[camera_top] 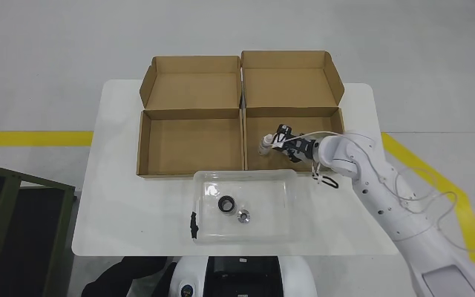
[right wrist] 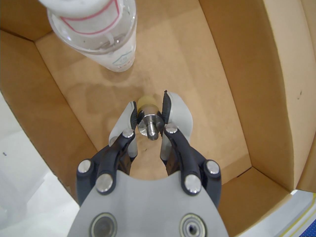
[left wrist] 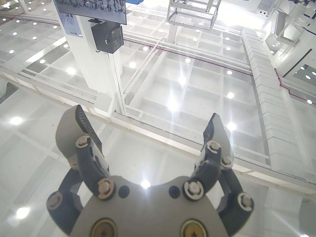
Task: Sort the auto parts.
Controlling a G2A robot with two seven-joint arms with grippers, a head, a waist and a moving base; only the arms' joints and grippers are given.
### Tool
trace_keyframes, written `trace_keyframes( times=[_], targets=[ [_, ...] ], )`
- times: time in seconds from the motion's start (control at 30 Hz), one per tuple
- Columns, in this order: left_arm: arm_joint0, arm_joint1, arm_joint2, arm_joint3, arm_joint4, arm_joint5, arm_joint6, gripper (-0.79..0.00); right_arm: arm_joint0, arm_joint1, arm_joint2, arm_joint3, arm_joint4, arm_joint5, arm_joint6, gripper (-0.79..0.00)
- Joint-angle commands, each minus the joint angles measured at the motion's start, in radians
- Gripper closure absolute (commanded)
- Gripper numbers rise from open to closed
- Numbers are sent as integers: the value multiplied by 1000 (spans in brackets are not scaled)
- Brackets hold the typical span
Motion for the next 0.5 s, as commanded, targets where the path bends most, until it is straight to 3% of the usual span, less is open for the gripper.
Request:
trace_keyframes(
  times=[0.0,0.13,0.3,0.4,0.47],
  targets=[
    [0,0,0,0,0,0,0,-785,6,-3,-7,4,-1,2,1,-212],
    [0,0,0,0,0,0,0,-785,14,-9,-18,11,0,5,1,-246],
    [0,0,0,0,0,0,0,-785,10,-8,-5,-10,18,-2,-8,-403],
    [0,0,0,0,0,0,0,-785,-1,-2,17,-39,33,-17,1,-628],
    [0,0,0,0,0,0,0,-785,-12,4,37,-61,44,-29,12,-696]
  ],
)
